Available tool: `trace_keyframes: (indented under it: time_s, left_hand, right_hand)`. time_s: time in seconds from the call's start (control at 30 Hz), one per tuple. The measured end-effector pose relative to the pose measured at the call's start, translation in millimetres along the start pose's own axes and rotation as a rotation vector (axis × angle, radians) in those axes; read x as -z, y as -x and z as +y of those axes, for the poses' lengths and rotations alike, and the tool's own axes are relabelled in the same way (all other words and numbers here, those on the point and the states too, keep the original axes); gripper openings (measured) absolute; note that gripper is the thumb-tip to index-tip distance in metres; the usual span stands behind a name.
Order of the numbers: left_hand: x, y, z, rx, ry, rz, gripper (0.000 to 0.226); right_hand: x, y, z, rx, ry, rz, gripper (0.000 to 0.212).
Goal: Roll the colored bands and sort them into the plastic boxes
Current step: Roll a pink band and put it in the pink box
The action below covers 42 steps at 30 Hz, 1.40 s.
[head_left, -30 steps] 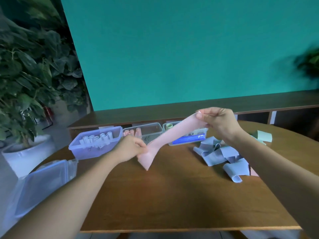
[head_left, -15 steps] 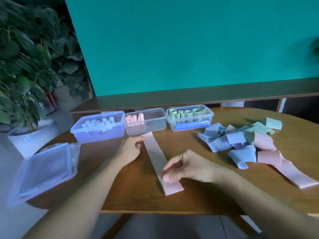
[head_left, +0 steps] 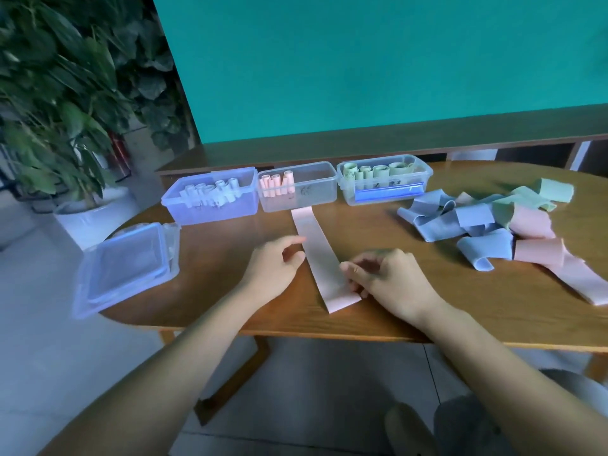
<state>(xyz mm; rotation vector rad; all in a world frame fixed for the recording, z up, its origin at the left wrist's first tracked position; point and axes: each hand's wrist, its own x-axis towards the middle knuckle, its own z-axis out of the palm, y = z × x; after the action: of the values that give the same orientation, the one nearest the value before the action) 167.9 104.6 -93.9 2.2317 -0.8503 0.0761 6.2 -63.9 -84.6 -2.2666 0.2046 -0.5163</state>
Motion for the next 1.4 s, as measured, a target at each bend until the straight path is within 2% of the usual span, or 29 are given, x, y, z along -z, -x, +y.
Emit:
trace_keyframes:
  time_s: [0.1,0.2,0.33,0.47,0.6,0.73,0.87,1.07,1.3,1.4]
  left_hand:
    - [4.6,18.3,7.0,-0.012,0.206,0.031,0.031]
    - [7.9,46.8,15.4,-0.077,0.241,0.004,0.029]
    - [8.4,82.2,25.6,-0.148,0.167,-0.014,0.026]
    - [5.7,95.8,23.7,-0.207,0.126,0.09,0.023]
    - [11.7,91.3,20.6,-0.219,0.116,0.033,0.017]
    - [12.9,93.9,18.7,-0.235,0.053,0.016,0.007]
    - [10.5,93.0,16.5,-0.232,-0.006,0.0,0.012]
    - [10.7,92.8,15.9,-0.248,-0.034,-0.007,0.014]
    - [9.7,93.7,14.0,-0.297,-0.1,0.001,0.022]
    - [9.0,92.0,16.1,-0.251,-0.133,-0.018,0.025]
  right_hand:
    - [-4.3,1.8,-5.1,-0.044,-0.191,-0.043,0.023]
    - [-5.4,4.0,-6.6,-0.142,-0.394,-0.041,0.014]
    - [-1.7,6.9,1.1,-0.06,-0.176,0.022,0.012]
    - [3.7,13.0,2.2,0.029,-0.17,-0.105,0.01]
    - [1.8,14.4,2.4,0.213,-0.052,-0.269,0.029]
    - [-1.0,11.6,5.6,0.305,-0.03,-0.336,0.02]
    - [-2.8,11.5,8.2,0.319,-0.01,-0.315,0.016]
    - [-3.5,10.8,4.3,0.291,0.021,-0.325,0.025]
    - [-8.0,7.8,1.9,0.272,0.1,-0.324,0.011]
    - [-6.6,4.0,-0.3,0.18,0.083,-0.341,0.012]
